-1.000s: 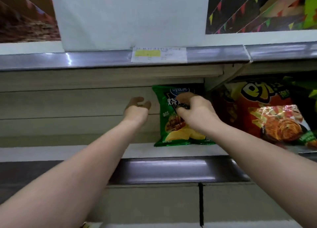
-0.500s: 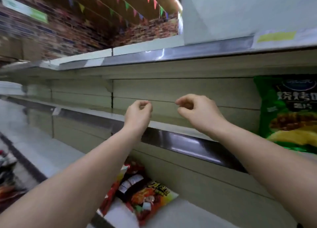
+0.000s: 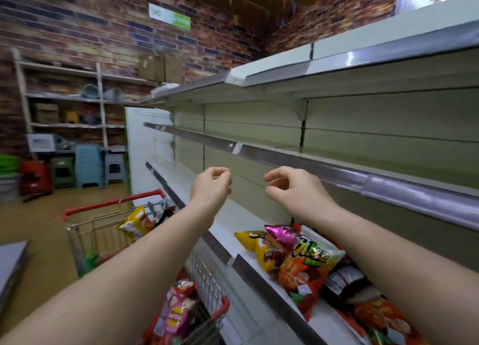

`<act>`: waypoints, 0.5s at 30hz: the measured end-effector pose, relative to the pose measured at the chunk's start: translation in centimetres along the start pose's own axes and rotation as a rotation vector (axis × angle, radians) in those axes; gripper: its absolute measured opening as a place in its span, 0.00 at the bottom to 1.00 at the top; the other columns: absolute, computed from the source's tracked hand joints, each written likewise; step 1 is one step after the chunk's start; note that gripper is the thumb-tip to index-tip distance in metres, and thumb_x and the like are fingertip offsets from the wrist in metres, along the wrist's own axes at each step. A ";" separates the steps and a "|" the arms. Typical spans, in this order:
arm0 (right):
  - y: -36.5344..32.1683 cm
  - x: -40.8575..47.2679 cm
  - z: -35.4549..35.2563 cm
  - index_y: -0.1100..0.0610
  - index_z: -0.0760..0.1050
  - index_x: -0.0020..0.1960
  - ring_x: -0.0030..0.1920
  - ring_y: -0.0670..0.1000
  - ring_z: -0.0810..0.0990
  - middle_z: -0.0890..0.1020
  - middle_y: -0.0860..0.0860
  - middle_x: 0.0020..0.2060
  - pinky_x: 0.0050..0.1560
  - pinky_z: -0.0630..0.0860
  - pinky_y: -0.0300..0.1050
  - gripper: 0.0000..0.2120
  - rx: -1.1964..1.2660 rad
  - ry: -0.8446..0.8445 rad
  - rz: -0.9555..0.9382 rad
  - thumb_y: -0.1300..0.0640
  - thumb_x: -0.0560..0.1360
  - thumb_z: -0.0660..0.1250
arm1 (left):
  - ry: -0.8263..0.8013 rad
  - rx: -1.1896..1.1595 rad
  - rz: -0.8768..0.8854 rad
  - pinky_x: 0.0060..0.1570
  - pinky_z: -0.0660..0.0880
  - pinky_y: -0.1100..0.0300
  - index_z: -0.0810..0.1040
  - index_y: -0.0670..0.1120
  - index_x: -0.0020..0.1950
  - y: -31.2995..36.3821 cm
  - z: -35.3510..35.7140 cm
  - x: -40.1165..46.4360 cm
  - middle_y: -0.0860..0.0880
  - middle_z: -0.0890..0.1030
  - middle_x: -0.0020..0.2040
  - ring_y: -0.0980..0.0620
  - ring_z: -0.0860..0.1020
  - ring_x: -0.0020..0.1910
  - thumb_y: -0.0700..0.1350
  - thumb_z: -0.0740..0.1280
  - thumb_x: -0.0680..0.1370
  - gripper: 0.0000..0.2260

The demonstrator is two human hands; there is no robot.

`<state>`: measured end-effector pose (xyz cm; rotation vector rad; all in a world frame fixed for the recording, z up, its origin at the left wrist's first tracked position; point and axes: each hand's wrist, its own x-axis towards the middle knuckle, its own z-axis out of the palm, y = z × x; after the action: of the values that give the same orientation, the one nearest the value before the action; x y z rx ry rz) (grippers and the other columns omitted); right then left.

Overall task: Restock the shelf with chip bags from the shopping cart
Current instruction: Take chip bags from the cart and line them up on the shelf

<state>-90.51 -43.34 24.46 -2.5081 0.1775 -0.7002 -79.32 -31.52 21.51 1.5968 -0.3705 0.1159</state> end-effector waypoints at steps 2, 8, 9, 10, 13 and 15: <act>-0.9 1.6 3.5 0.52 0.76 0.59 0.53 0.48 0.77 0.80 0.48 0.49 0.47 0.66 0.36 0.12 0.038 -0.042 0.003 0.56 0.76 0.64 | 0.023 0.037 -0.024 0.45 0.72 0.57 0.75 0.46 0.54 -1.8 -2.6 1.5 0.50 0.78 0.45 0.50 0.77 0.45 0.44 0.59 0.81 0.07; -2.2 5.0 12.4 0.52 0.75 0.60 0.53 0.48 0.76 0.79 0.50 0.54 0.49 0.68 0.37 0.13 0.100 -0.200 0.026 0.56 0.76 0.64 | 0.073 0.133 -0.148 0.53 0.75 0.52 0.75 0.45 0.55 -7.3 -9.2 4.3 0.47 0.79 0.48 0.50 0.77 0.44 0.44 0.60 0.80 0.07; -2.1 5.4 13.7 0.52 0.75 0.61 0.54 0.48 0.76 0.79 0.50 0.55 0.51 0.68 0.38 0.14 0.100 -0.225 0.030 0.55 0.76 0.64 | 0.078 0.134 -0.169 0.51 0.75 0.53 0.76 0.45 0.56 -8.3 -10.1 4.7 0.47 0.79 0.46 0.51 0.77 0.43 0.44 0.60 0.80 0.08; -2.0 5.7 15.0 0.52 0.75 0.61 0.55 0.49 0.76 0.79 0.50 0.56 0.52 0.68 0.38 0.14 0.098 -0.249 0.034 0.55 0.76 0.64 | 0.088 0.129 -0.191 0.47 0.75 0.54 0.76 0.45 0.56 -9.4 -10.9 5.0 0.48 0.78 0.44 0.51 0.76 0.41 0.44 0.60 0.80 0.08; -1.3 6.4 18.8 0.53 0.74 0.62 0.57 0.48 0.76 0.79 0.50 0.57 0.52 0.68 0.36 0.15 0.102 -0.337 0.053 0.55 0.76 0.65 | 0.120 0.130 -0.264 0.42 0.71 0.57 0.76 0.44 0.56 -12.8 -13.1 5.5 0.48 0.77 0.43 0.50 0.74 0.40 0.43 0.61 0.80 0.08; -0.5 6.8 21.3 0.53 0.74 0.62 0.57 0.48 0.76 0.79 0.50 0.57 0.53 0.69 0.37 0.14 0.107 -0.402 0.065 0.55 0.76 0.65 | 0.126 0.133 -0.326 0.38 0.69 0.59 0.77 0.45 0.55 -15.2 -14.1 5.6 0.47 0.76 0.44 0.50 0.73 0.40 0.43 0.61 0.80 0.07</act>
<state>-73.75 -35.01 12.19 -2.4674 0.0734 -0.1654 -67.24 -18.28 9.67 1.7504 -0.0018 -0.0093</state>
